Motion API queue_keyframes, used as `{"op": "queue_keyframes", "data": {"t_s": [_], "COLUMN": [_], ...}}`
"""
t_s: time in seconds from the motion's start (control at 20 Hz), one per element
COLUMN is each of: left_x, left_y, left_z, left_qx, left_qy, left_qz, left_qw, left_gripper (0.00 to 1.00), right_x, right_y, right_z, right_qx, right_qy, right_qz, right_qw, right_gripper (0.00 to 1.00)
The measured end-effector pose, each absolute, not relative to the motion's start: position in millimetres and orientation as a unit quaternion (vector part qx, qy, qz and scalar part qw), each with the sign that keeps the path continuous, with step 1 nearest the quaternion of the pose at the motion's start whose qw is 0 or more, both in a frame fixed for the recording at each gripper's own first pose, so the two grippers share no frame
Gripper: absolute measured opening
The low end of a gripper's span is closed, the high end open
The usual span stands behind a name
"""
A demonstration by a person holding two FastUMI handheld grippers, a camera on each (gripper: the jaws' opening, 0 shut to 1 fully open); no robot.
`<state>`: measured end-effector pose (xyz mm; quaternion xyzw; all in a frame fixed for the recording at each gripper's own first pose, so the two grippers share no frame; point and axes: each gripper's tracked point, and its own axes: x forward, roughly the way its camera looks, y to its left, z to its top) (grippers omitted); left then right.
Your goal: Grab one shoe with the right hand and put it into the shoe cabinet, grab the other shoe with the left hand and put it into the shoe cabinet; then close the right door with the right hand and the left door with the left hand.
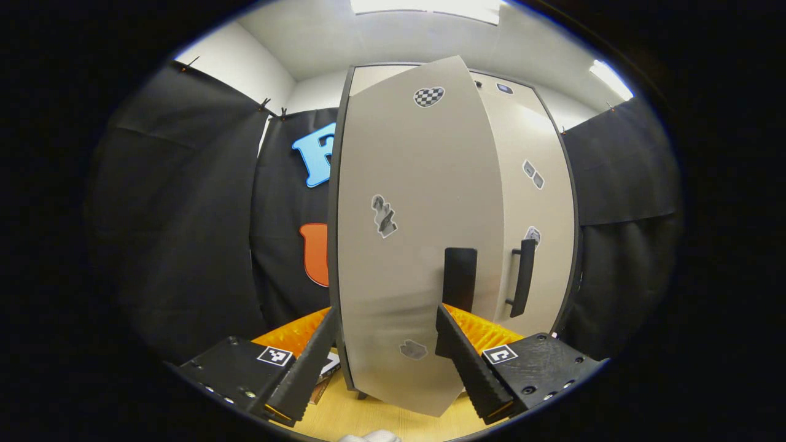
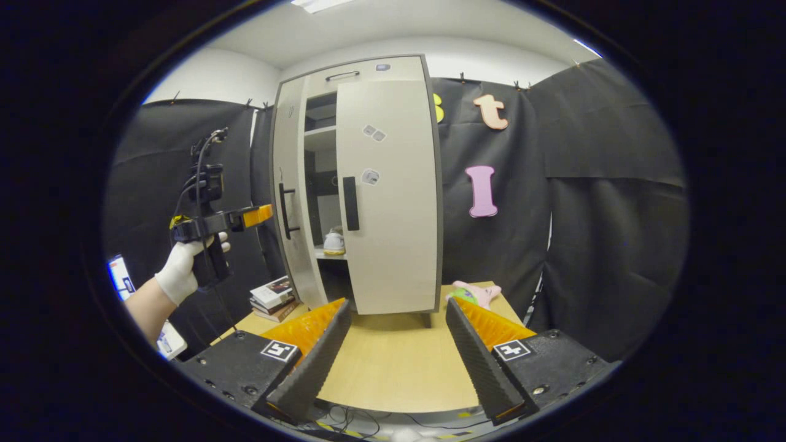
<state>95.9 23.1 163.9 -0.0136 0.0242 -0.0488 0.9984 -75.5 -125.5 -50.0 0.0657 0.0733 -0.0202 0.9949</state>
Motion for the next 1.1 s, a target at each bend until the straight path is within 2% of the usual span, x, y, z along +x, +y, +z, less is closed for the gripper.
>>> {"op": "queue_keyframes", "data": {"t_s": [0.65, 1.1], "left_x": [-31, -101], "left_y": [39, 58], "left_z": [170, 167], "left_qx": [-0.003, -0.015], "left_qy": [0.029, 0.043], "left_qz": [-0.072, -0.055], "left_qw": [0.997, 0.997], "left_gripper": [0.96, 0.96], "right_x": [-54, -60], "right_y": [-103, -85], "right_z": [-6, 11], "right_qx": [0.051, 0.043], "right_qy": [0.037, 0.011], "right_qz": [-0.025, -0.036], "right_qw": [0.998, 0.998], "right_gripper": [0.99, 1.0]}}
